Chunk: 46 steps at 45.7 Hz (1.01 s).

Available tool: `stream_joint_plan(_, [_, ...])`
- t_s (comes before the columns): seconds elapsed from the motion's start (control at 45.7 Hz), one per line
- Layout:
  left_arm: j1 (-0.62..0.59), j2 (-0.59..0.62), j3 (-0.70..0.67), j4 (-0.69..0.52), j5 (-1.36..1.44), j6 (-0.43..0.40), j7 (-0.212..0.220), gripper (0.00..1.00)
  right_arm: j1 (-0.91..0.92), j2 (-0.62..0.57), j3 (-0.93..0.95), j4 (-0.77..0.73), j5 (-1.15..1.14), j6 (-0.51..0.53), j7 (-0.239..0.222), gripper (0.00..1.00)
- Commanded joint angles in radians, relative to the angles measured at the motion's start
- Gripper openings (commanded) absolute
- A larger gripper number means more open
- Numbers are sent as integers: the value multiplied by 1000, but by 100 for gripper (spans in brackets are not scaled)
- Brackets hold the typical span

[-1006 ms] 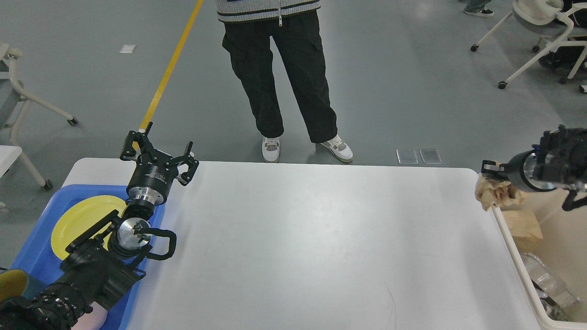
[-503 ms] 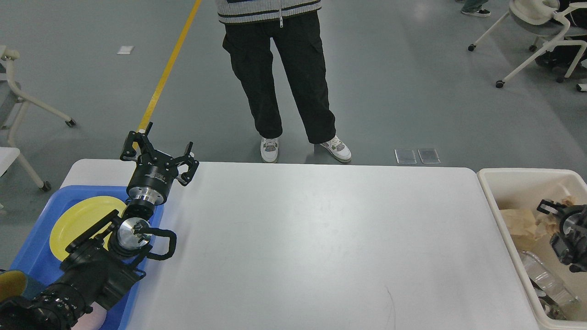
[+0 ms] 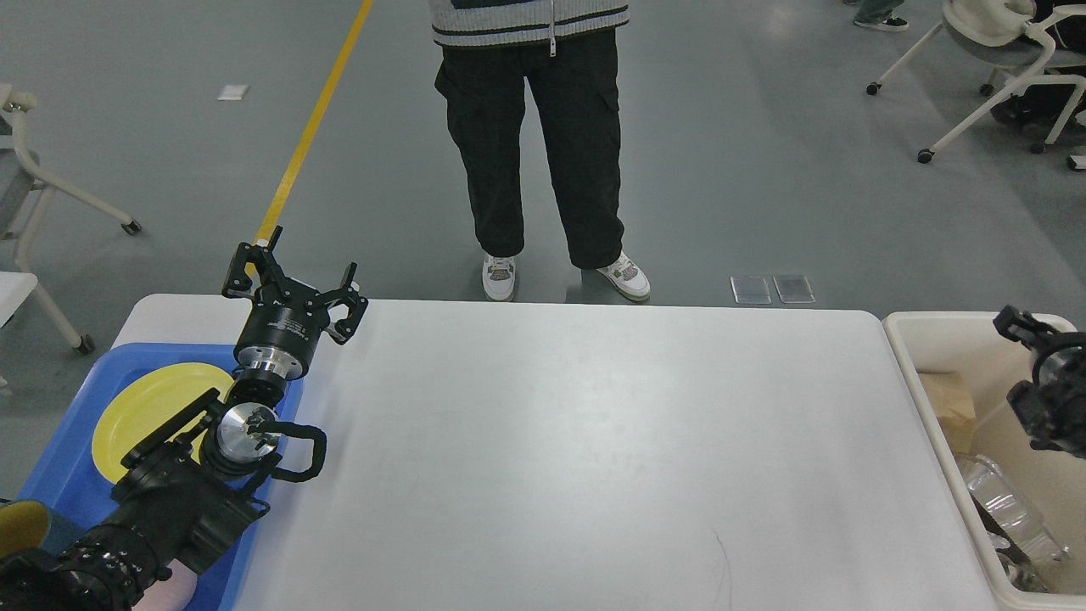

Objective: Tidy desktop

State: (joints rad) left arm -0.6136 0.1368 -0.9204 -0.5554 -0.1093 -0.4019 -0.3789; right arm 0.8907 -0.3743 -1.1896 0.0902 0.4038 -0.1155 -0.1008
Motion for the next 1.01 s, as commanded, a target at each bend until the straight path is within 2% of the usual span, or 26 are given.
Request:
stream_joint_plan(0.0, [0,0,0,0,-1,0,0,99,102,52,296,6,35,-4,9,100])
stream_joint_plan(0.022, [0,0,0,0,0,0,0,100,123,72,426,6,35,-4,10,100])
stream_joint_plan(0.241, [0,0,2,-1,0,0,0,99,172,156,1022,6,36,0,23,100])
stream_joint_plan(0.306, [0,1,0,0,0,0,0,99,175,166,1122,17,36,11,58,100])
stream_joint_plan(0.328, [0,0,2,0,-1,0,0,99,175,170,1140,25,36,13,82,100])
stream_joint_plan(0.372, [0,1,2,-1,0,0,0,99,172,172,1150,54,36,14,162,100])
stream_joint_plan(0.459, [0,1,2,0,0,0,0,99,160,152,1159,156,35,16,373,100])
stream_joint_plan(0.525, [0,0,0,-1,0,0,0,99,133,104,1160,274,33,14,510,100])
stream_joint_plan(0.612, [0,0,2,0,-1,0,0,99,90,48,1162,433,17,20,654,100])
stream_joint_plan(0.678, [0,0,2,0,0,0,0,99,54,31,1167,515,15,22,728,100])
stream_joint_plan(0.984, [0,1,0,0,-1,0,0,99,-42,87,1360,553,13,36,736,100])
